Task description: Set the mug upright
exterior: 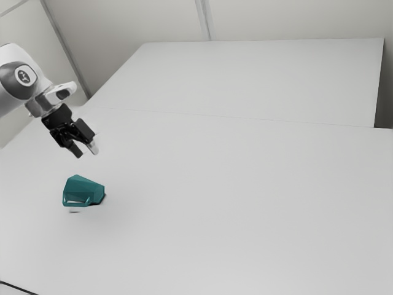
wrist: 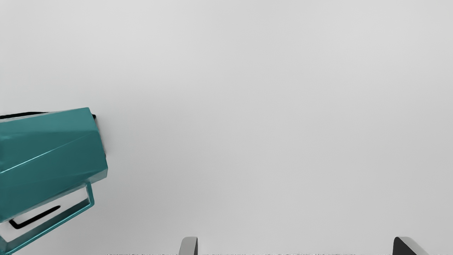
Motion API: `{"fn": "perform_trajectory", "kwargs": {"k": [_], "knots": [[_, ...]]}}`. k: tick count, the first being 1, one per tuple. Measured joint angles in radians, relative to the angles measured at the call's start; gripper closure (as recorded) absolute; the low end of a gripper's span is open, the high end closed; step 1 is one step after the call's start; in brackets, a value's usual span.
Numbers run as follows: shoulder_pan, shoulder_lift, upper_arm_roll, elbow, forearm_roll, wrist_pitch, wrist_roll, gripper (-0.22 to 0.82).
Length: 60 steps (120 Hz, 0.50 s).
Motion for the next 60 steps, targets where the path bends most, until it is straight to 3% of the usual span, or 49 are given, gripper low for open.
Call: {"fn": "perform_trajectory", "kwargs": {"k": [60], "knots": [[0.301, 0.263, 0.0, 0.069, -0.063, 0.002, 0.339, 0.0]]}}
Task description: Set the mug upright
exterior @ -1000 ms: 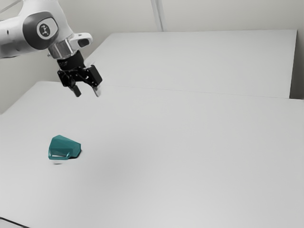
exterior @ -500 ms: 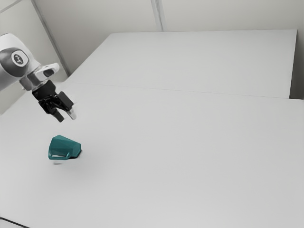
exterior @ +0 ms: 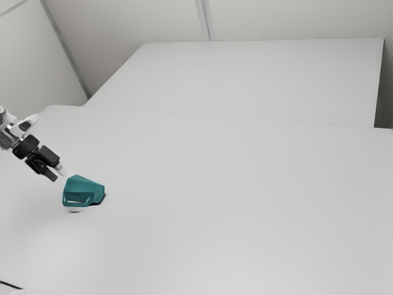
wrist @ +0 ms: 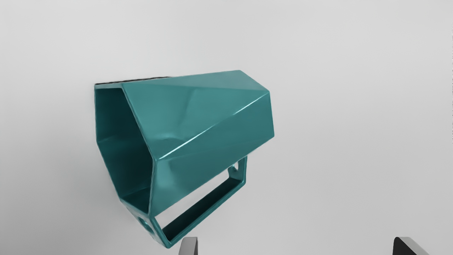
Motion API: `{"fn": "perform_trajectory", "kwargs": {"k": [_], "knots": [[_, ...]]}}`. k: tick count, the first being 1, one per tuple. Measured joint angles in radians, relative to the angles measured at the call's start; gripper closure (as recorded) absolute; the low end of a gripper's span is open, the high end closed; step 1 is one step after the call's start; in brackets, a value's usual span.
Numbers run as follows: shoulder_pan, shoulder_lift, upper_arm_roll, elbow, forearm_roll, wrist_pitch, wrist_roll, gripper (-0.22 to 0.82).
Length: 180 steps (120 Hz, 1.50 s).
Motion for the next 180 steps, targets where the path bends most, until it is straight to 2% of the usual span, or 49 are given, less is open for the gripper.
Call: {"fn": "perform_trajectory", "kwargs": {"k": [61, 122, 154, 180], "knots": [[0.063, 0.227, 0.001, 0.157, -0.122, -0.018, 0.15, 0.0], [0.073, 0.323, 0.001, 0.185, -0.216, -0.073, 0.211, 0.01], [0.092, 0.357, 0.001, 0.185, -0.247, -0.115, 0.213, 0.25], [0.094, 0.351, -0.004, 0.185, -0.252, -0.142, 0.213, 0.49]]}}
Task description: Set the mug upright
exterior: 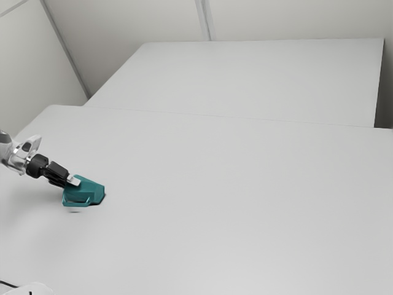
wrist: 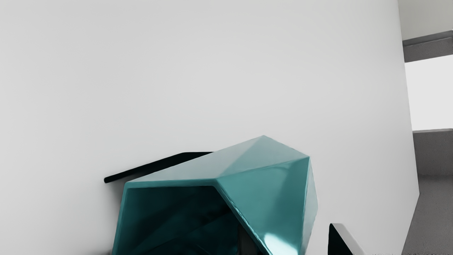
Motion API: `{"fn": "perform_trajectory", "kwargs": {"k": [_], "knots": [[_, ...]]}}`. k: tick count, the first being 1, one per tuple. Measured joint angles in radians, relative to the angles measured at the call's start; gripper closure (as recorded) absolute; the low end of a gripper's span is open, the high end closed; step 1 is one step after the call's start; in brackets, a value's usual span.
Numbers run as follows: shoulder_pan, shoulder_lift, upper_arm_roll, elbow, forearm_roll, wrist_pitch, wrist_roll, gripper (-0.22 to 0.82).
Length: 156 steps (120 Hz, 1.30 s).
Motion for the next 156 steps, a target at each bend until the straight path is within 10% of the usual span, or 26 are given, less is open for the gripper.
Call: {"fn": "perform_trajectory", "kwargs": {"k": [92, 132, 156], "knots": [[-0.005, -0.024, -0.006, 0.002, -0.019, -0.035, 0.003, 0.77], [-0.074, -0.206, -0.036, -0.046, 0.049, 0.018, -0.025, 0.78], [-0.089, -0.374, -0.192, -0.137, 0.232, 0.158, -0.112, 0.78]]}}
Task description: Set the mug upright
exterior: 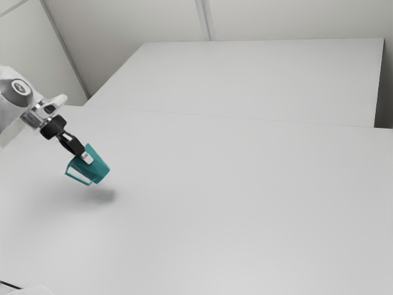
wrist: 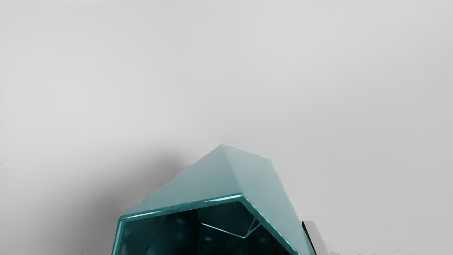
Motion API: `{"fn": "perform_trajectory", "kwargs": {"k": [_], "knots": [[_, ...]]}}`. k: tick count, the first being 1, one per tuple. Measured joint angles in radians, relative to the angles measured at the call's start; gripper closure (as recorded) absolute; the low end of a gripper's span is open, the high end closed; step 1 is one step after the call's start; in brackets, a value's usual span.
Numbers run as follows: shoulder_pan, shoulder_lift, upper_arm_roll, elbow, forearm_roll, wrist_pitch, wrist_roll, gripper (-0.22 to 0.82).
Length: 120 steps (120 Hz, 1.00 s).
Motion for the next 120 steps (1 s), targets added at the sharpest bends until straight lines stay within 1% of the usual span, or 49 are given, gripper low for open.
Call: {"fn": "perform_trajectory", "kwargs": {"k": [9, 27, 44, 62, 74, 83, 101, 120], "knots": [[-0.003, -0.045, -0.069, -0.028, 0.067, 0.059, -0.047, 0.78], [-0.026, -0.09, -0.181, -0.083, 0.149, 0.169, -0.145, 0.78], [-0.057, -0.14, -0.261, -0.148, 0.176, 0.257, -0.235, 0.78], [-0.006, -0.217, -0.342, -0.218, 0.186, 0.329, -0.33, 0.78], [-0.003, -0.252, -0.392, -0.248, 0.188, 0.36, -0.391, 0.78], [-0.004, -0.259, -0.417, -0.271, 0.189, 0.383, -0.433, 0.78], [-0.002, -0.278, -0.446, -0.319, 0.19, 0.427, -0.502, 0.78], [-0.002, -0.278, -0.461, -0.361, 0.19, 0.475, -0.56, 0.78]]}}
